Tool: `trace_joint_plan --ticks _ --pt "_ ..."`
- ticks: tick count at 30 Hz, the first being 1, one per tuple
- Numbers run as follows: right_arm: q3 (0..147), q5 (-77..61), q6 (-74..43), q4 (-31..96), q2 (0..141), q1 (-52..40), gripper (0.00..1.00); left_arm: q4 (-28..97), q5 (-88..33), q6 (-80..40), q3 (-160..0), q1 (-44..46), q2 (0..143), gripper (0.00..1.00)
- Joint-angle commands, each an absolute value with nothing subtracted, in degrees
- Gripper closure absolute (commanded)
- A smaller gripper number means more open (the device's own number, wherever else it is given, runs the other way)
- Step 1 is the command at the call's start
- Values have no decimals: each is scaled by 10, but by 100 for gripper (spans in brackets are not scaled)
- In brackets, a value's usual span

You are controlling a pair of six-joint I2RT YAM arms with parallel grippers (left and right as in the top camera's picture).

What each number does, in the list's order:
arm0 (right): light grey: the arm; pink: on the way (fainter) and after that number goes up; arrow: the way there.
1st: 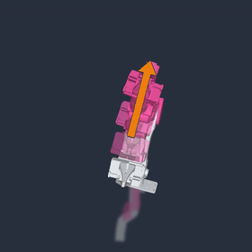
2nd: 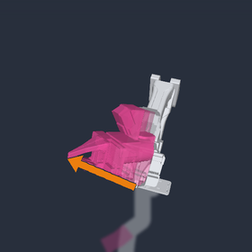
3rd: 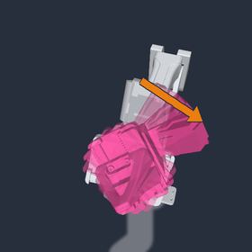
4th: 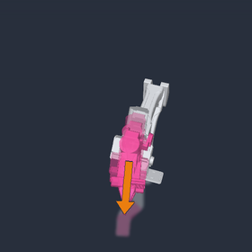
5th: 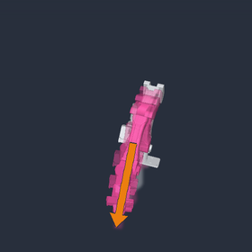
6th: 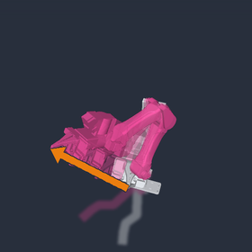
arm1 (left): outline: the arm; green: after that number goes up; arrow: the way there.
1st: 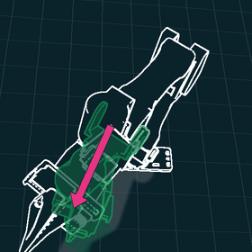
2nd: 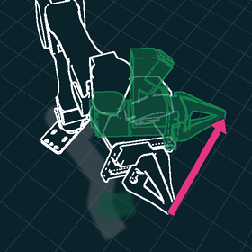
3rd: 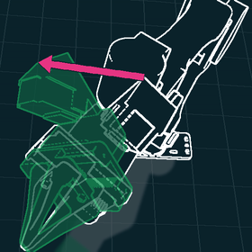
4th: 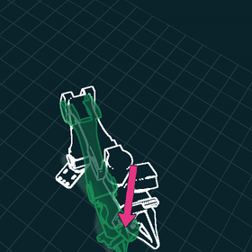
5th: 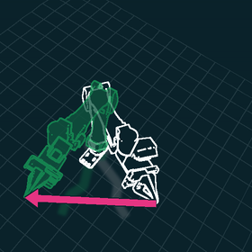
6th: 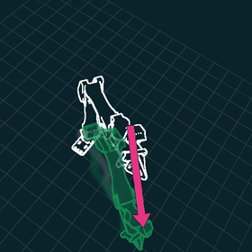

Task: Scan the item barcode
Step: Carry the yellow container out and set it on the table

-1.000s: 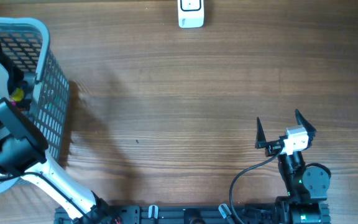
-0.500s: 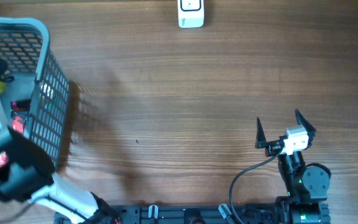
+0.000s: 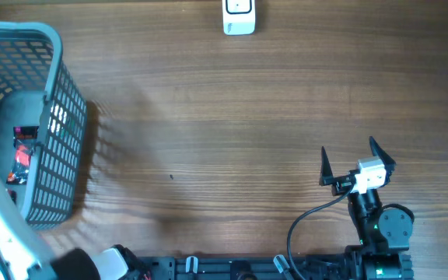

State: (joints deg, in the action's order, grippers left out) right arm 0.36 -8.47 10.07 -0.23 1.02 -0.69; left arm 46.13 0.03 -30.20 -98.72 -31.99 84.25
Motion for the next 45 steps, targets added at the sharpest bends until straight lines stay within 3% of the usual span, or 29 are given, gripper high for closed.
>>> trace_joint_plan --ticks 1,10,22,33,45 --pt "3 -77 90 -4 10 -9 0 444 -149 -352 -990 -307 803 49" --pt "3 -77 90 -4 10 -9 0 399 -192 -354 -990 -136 814 48" --pt "3 -77 90 -4 10 -9 0 389 44 -331 -990 141 1001 47" --pt "3 -77 90 -4 10 -9 0 408 48 -303 -990 234 1174 47" --pt "3 -77 90 -4 10 -9 0 501 13 17 -990 254 1196 41"
